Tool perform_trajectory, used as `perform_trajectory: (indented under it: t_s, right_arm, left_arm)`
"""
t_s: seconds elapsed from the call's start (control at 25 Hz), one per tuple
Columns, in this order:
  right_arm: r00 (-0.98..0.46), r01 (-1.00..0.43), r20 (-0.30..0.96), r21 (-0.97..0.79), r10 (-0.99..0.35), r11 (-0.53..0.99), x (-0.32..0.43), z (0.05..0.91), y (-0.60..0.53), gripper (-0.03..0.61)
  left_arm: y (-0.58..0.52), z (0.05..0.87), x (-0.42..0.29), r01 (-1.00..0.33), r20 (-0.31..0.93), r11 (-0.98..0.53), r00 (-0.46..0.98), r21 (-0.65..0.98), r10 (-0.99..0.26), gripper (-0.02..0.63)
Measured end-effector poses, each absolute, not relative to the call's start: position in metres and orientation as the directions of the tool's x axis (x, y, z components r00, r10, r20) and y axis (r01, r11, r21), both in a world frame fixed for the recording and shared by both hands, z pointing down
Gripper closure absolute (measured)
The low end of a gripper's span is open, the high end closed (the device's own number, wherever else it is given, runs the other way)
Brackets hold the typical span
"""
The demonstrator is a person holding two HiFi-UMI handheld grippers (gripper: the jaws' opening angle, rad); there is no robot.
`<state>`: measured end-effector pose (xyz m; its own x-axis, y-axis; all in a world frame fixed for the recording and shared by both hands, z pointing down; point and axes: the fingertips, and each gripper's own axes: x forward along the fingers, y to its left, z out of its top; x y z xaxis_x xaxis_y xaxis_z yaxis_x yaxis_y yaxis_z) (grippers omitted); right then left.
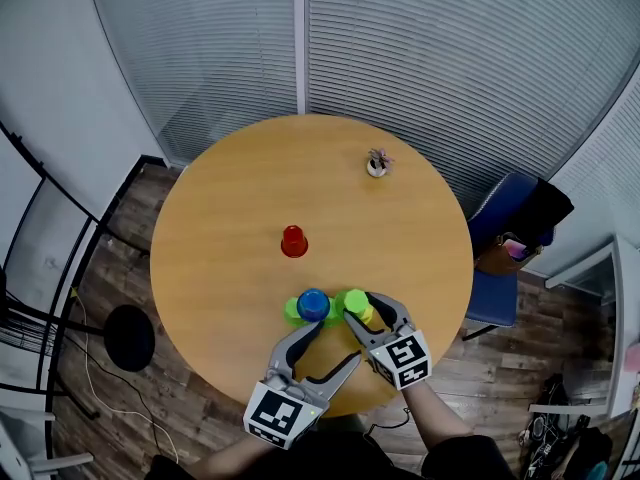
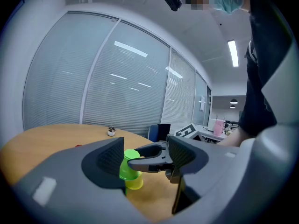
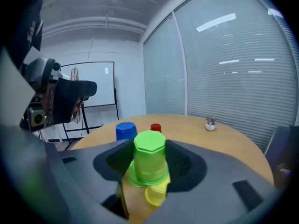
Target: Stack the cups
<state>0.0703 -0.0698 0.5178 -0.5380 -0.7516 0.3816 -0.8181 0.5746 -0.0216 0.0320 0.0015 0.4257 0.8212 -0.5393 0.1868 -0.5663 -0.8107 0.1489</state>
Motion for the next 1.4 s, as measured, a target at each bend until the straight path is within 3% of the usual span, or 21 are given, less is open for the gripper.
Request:
perform_trajectory:
  t_s: [0.48,0.64,1.04,1.4]
  right_arm:
    - [-0.549,-0.81,0.386,-0.028,-0.741,0.586,0.065,0.523,-0.07,0.359]
    - [-0.561,-0.809,0.349,-0.038,-0.75,0.587,0.063,0.511,-0.066,0.305]
    - [-0.58,-0.81,0.243,-0.071,-0.778,0.582,0.074,0.454,-0.062,0.305]
    - [-0.568,-0.822,0.203,-0.1,-0.797,0.56,0.074,0.427,-0.079,0.305]
  left_arm:
    - [-0.003,0.428,0.026,-0.584,0.184,-0.796,0.809,0.159,-0.558,0.308]
    - [-0.006,0.423,0.024,-0.593,0.179,-0.788,0.804,0.163,-0.567,0.308]
    - [-0.037,0.408,0.02,-0.654,0.168,-0.74,0.756,0.154,-0.633,0.308]
    - [-0.087,0.397,0.0,-0.688,0.147,-0.725,0.721,0.034,-0.677,0.308]
